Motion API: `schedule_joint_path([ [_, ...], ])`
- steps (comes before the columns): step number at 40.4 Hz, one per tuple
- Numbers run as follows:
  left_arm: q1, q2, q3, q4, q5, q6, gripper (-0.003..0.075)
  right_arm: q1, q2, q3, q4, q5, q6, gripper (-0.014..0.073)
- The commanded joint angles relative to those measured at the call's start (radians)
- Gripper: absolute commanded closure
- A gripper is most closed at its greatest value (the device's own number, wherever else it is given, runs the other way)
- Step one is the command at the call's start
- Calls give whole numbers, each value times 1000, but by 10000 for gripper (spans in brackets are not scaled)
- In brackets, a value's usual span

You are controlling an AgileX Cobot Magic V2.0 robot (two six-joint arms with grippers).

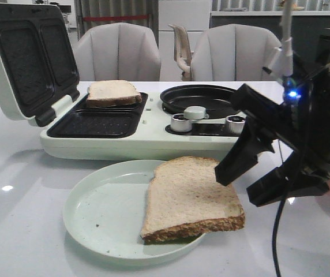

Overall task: Make breakfast with bread and shrimp
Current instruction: 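Grasp the remaining bread slice on the plate with the right gripper, lift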

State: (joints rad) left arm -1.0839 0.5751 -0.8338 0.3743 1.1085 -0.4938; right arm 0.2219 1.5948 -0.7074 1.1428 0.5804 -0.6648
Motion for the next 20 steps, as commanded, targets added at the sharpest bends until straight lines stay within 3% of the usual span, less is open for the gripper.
schedule_joint_path([
  [1,-8,4,-24,26,-71,-5,211,1,31,-60,39,15,-19,160],
  [11,-8,4,-24,26,-71,-5,211,1,138,-129,39,72,-36,179],
  [20,-8,4,-24,28,-71,-5,211,1,140,-130,37,82,-58,406],
])
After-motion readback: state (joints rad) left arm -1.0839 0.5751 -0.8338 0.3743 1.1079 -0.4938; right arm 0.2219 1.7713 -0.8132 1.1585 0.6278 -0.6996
